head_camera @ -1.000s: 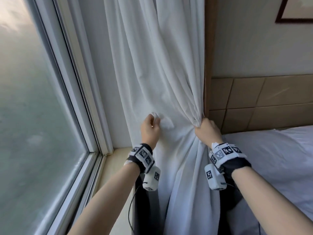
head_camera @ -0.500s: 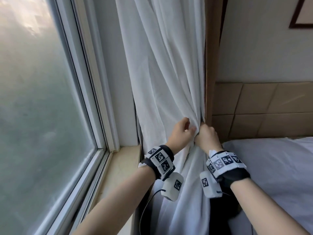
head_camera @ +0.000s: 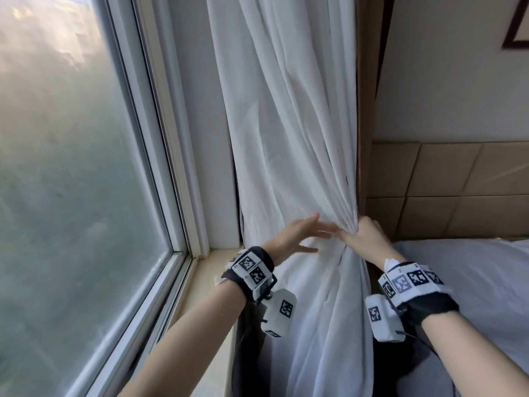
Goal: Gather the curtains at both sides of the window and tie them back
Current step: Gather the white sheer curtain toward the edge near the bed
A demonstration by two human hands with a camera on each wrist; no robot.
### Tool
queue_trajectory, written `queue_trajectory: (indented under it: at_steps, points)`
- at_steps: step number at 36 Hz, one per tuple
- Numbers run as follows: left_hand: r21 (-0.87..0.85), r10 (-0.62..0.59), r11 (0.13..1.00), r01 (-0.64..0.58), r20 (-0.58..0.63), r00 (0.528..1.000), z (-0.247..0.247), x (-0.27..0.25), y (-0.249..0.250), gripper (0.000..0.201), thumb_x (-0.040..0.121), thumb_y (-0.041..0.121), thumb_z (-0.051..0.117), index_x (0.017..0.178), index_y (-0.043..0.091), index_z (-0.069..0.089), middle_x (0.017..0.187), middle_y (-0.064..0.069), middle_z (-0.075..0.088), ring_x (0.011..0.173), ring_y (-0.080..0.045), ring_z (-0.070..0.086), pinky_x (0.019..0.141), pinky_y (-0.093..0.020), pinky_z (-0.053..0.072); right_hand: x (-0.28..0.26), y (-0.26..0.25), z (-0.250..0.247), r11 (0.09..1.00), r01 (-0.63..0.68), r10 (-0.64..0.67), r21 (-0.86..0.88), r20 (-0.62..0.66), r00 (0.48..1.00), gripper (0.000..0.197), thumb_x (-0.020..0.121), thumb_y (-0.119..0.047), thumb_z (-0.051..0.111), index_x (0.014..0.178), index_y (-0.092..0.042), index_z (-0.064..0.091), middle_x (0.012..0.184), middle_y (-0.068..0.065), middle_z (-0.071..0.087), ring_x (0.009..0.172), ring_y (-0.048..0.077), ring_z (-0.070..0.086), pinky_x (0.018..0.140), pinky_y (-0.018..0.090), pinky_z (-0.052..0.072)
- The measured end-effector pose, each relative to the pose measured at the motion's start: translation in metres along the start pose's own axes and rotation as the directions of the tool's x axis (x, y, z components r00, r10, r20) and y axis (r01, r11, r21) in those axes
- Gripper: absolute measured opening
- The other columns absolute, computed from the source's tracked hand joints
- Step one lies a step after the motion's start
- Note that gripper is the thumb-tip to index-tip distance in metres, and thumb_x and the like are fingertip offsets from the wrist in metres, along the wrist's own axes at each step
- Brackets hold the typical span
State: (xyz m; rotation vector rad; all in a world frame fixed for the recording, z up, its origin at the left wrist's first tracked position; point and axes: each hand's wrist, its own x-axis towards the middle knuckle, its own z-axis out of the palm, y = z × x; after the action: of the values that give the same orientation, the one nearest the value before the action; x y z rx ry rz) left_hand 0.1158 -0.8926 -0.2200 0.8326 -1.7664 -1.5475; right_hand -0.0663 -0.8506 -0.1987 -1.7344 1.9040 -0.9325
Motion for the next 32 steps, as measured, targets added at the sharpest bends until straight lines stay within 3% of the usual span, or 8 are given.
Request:
queue_trajectory:
  at_steps: [2,5,8,11,16,20,25,32]
  points:
    - [0.123,0.063,0.992,-0.039,-0.196,0.979,-0.020,0.003,-0.002,0.044,0.101,0.041,0.039,0.116,0.011,0.067,0.115,0.000,0.069,0.110,-0.016,0.062,0.096,-0.036,0.049,0.000,-0.001,0.002,0.998,0.008,-0.010,-0.064,-0.038,0.999,0.026,0.088,-0.027,0.061,0.103,-0.006,0.064,0.103,0.017,0.066,0.097,0.035,0.062,0.081,0.033,0.049]
    - [0.109,0.110,0.992,-0.057,-0.591,0.799,-0.060,0.011,-0.015,0.025,0.095,0.026,0.058,0.111,0.011,0.067,0.105,-0.005,0.069,0.100,-0.021,0.062,0.084,-0.027,0.048,0.004,-0.002,0.003,0.996,-0.004,-0.005,-0.091,-0.098,0.995,0.023,0.089,-0.022,0.057,0.097,-0.002,0.063,0.099,0.023,0.065,0.093,0.041,0.061,0.079,0.037,0.051]
    - [0.014,0.017,1.000,-0.009,-0.735,0.678,-0.096,0.016,-0.035,0.061,0.085,0.030,0.071,0.138,0.015,0.044,0.131,-0.006,0.052,0.120,-0.021,0.050,0.093,-0.027,0.044,0.007,-0.003,0.005,0.992,-0.010,-0.006,-0.125,-0.126,0.992,0.023,0.090,-0.021,0.056,0.096,0.001,0.061,0.102,0.026,0.063,0.095,0.043,0.060,0.079,0.038,0.050]
    - [-0.037,-0.106,0.994,0.104,-0.586,0.804,-0.104,0.023,-0.044,0.090,0.080,0.051,0.071,0.150,0.026,0.020,0.144,0.003,0.037,0.134,-0.016,0.037,0.106,-0.039,0.033,0.008,-0.003,0.009,0.987,-0.015,-0.007,-0.162,-0.136,0.991,0.023,0.090,-0.022,0.057,0.097,0.000,0.061,0.101,0.027,0.063,0.096,0.045,0.059,0.080,0.040,0.051]
    - [-0.088,-0.069,0.995,0.039,-0.362,0.930,-0.067,0.048,-0.042,0.051,0.081,0.050,0.069,0.120,0.019,0.057,0.109,0.006,0.068,0.101,-0.015,0.064,0.082,-0.029,0.052,0.009,-0.006,0.020,0.981,-0.015,-0.021,-0.191,-0.186,0.982,0.018,0.089,-0.022,0.057,0.092,-0.005,0.061,0.092,0.027,0.064,0.089,0.045,0.060,0.073,0.039,0.052]
    - [-0.033,-0.026,0.999,0.012,-0.487,0.873,-0.050,0.076,-0.046,0.030,0.089,0.032,0.065,0.113,0.013,0.062,0.105,0.000,0.068,0.095,-0.016,0.065,0.078,-0.026,0.052,0.011,-0.005,0.028,0.979,-0.023,-0.018,-0.201,-0.198,0.980,0.016,0.087,-0.022,0.056,0.076,-0.010,0.053,0.082,0.026,0.064,0.081,0.044,0.061,0.068,0.041,0.053]
    - [0.180,0.110,0.984,0.006,-0.626,0.772,-0.044,0.091,-0.052,0.034,0.082,0.019,0.063,0.054,0.019,0.044,0.051,0.006,0.040,0.052,-0.013,0.035,0.052,-0.026,0.029,0.013,-0.006,0.028,0.974,-0.043,-0.007,-0.223,-0.218,0.976,0.020,0.086,-0.022,0.059,0.094,-0.004,0.063,0.091,0.030,0.065,0.089,0.048,0.061,0.071,0.042,0.053]
    - [0.430,0.312,0.903,0.018,-0.684,0.660,-0.044,0.077,-0.061,0.029,0.087,0.027,0.057,0.068,0.007,0.046,0.065,-0.006,0.049,0.060,-0.024,0.044,0.055,-0.035,0.034,0.012,-0.007,0.022,0.974,-0.065,0.019,-0.215,-0.212,0.977,0.018,0.087,-0.023,0.058,0.094,-0.007,0.062,0.090,0.027,0.065,0.089,0.046,0.061,0.070,0.039,0.052]
